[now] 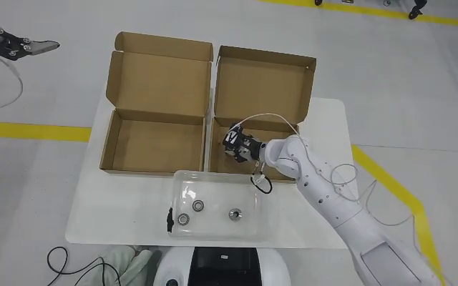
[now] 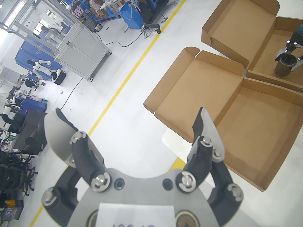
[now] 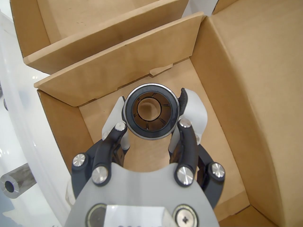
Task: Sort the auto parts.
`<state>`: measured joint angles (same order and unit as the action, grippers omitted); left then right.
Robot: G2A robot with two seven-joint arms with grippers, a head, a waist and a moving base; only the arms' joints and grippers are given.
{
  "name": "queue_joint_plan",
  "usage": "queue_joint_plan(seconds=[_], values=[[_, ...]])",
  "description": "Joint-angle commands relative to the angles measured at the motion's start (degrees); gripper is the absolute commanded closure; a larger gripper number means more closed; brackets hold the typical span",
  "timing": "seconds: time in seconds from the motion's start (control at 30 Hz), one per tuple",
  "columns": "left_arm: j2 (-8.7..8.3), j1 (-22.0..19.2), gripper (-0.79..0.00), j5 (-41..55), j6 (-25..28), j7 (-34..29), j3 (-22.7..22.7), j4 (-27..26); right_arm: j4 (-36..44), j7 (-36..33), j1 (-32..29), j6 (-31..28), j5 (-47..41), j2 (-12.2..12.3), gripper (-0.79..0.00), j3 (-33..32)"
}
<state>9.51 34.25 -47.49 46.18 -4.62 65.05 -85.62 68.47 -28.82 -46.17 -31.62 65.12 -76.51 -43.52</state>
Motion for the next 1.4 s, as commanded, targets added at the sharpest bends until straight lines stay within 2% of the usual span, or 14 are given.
queue_joint_plan(seconds=[0.0,0.03,0.23,0.37,0.53,0.9,0.97,1.13,1.37], values=[[0.00,0.0,-0.785,0.0,0.0,0.0,0.0,0.0,-0.1,0.0,0.0,-0.1,-0.1,-0.1,-0.551,0.0],[0.00,0.0,-0.785,0.0,0.0,0.0,0.0,0.0,-0.2,0.0,-0.1,-0.1,-0.2,-0.1,-0.785,-0.1],[0.00,0.0,-0.785,0.0,0.0,0.0,0.0,0.0,0.9,0.6,-0.2,-1.8,-0.4,0.1,-0.785,-0.8],[0.00,0.0,-0.785,0.0,0.0,0.0,0.0,0.0,4.7,0.5,-1.0,-3.5,0.5,0.8,-0.785,-2.6],[0.00,0.0,-0.785,0.0,0.0,0.0,0.0,0.0,14.6,-1.9,-4.7,-6.5,1.7,2.8,-0.785,-7.0],[0.00,0.0,-0.785,0.0,0.0,0.0,0.0,0.0,38.6,-5.1,-19.4,-12.7,2.4,6.8,-0.785,-16.4],[0.00,0.0,-0.785,0.0,0.0,0.0,0.0,0.0,41.3,-5.7,-21.6,-14.2,2.2,7.4,-0.760,-17.6],[0.00,0.0,-0.785,0.0,0.0,0.0,0.0,0.0,45.2,-7.5,-25.7,-17.5,2.4,8.4,-0.776,-18.2],[0.00,0.0,-0.785,0.0,0.0,0.0,0.0,0.0,46.2,-9.9,-28.6,-20.2,4.3,9.2,-0.785,-16.2]])
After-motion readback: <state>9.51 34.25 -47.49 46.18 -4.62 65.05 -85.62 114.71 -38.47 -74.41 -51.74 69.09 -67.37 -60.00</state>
